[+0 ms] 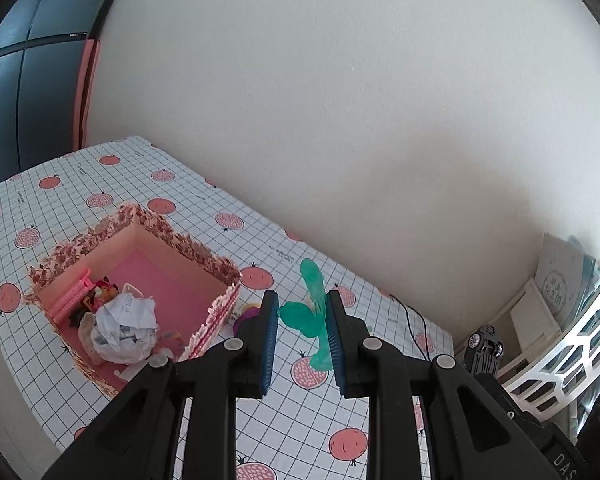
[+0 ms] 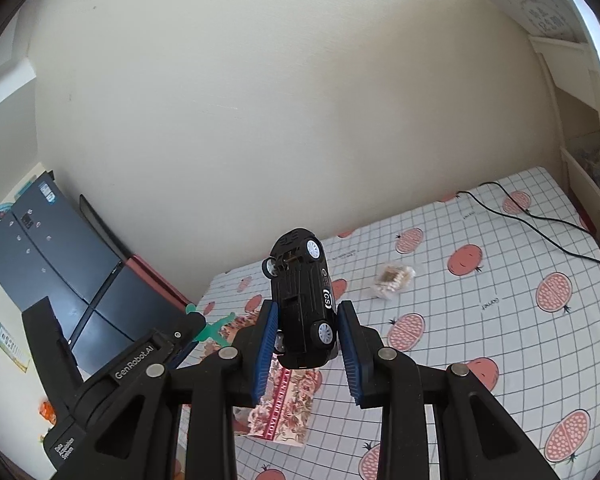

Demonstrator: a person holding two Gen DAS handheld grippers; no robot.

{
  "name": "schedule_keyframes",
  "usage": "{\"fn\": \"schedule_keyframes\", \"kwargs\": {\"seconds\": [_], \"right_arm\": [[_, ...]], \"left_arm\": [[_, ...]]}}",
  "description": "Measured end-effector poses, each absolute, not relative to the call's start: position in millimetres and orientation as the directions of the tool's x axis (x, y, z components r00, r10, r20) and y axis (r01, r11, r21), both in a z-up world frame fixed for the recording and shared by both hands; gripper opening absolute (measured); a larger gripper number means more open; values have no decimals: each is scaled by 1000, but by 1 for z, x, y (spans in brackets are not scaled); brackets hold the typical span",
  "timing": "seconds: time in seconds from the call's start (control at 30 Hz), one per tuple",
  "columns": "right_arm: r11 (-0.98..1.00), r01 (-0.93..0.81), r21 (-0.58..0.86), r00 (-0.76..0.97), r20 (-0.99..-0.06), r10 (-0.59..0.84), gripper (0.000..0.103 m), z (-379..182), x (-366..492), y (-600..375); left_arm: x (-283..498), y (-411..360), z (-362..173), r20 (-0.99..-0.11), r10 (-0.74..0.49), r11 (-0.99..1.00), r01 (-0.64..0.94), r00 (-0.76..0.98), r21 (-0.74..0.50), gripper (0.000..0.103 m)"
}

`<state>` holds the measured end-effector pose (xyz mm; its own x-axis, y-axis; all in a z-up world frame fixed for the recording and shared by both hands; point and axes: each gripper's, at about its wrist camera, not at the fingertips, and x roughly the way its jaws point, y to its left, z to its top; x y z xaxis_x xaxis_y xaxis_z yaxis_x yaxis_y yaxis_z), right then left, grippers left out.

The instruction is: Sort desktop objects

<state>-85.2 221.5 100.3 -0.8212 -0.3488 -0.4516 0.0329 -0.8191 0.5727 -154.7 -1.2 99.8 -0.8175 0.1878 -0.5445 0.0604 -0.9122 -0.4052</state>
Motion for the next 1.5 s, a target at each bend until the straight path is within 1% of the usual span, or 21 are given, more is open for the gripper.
{"fn": "schedule_keyframes", "kwargs": {"seconds": [0.43, 0.6, 1.0, 1.17, 1.3, 1.5], "right_arm": [[-812, 90, 576, -775, -472, -421, 33, 86, -103, 180], [-818, 116, 564, -744, -496, -447, 33, 76, -112, 153], [-828, 239, 506, -637, -562, -527, 33, 49, -128, 66], [-818, 273, 507, -597, -577, -557, 33, 35, -133, 43], [-828, 270, 491, -583, -601, -546, 33, 26, -137, 31], [-837, 251, 486, -537, -650, -538, 33, 2, -150, 23]], "left_arm": [[-157, -57, 94, -543, 142, -878, 147, -828, -455, 25], [-155, -86, 90, -541, 125, -853, 189, -831, -487, 25], [-142, -154, 81, -542, -6, -809, 322, -840, -491, 25], [-138, -182, 76, -536, -23, -782, 349, -844, -516, 25], [-136, -198, 72, -533, -31, -764, 365, -845, -533, 25], [-150, -208, 52, -587, -18, -750, 399, -809, -528, 25]]}}
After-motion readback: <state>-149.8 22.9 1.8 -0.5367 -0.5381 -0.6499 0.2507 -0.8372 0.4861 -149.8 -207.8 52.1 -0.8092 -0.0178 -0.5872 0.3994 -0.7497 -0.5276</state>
